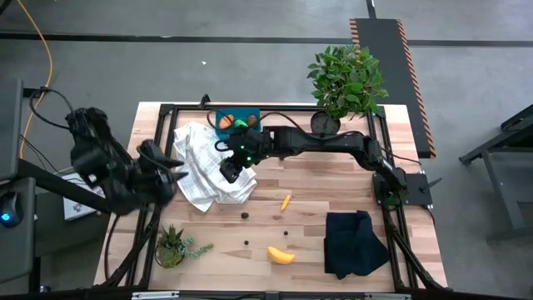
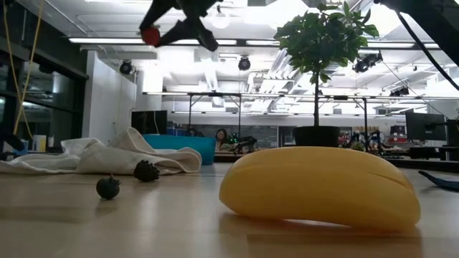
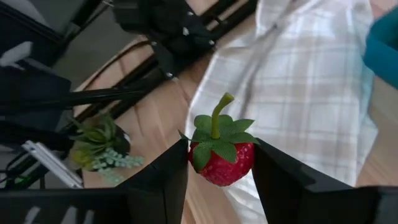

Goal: Pick and placing Produce into tupperware
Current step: Put the red strawberry into the blue bin

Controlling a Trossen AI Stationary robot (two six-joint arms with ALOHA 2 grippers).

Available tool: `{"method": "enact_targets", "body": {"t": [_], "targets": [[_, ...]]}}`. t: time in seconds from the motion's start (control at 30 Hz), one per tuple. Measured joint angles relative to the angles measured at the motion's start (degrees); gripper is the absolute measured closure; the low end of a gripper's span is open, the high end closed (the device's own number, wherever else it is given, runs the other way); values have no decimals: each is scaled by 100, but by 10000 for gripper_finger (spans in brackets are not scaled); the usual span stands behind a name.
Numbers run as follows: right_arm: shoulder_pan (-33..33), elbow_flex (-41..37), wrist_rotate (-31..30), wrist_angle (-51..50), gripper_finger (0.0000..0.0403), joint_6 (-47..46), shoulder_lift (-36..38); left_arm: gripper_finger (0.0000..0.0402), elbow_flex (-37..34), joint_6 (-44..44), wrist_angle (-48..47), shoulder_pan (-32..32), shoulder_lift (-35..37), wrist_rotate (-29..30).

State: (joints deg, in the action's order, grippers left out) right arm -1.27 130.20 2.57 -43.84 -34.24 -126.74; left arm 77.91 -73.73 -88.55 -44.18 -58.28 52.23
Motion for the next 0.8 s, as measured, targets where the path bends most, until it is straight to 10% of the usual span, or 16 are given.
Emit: {"method": "enact_targets", "body": {"t": [0.8], "targets": [[221,482,368,1485,254,624,72,245,0,2738,2622,1156,1950,-828]]}}
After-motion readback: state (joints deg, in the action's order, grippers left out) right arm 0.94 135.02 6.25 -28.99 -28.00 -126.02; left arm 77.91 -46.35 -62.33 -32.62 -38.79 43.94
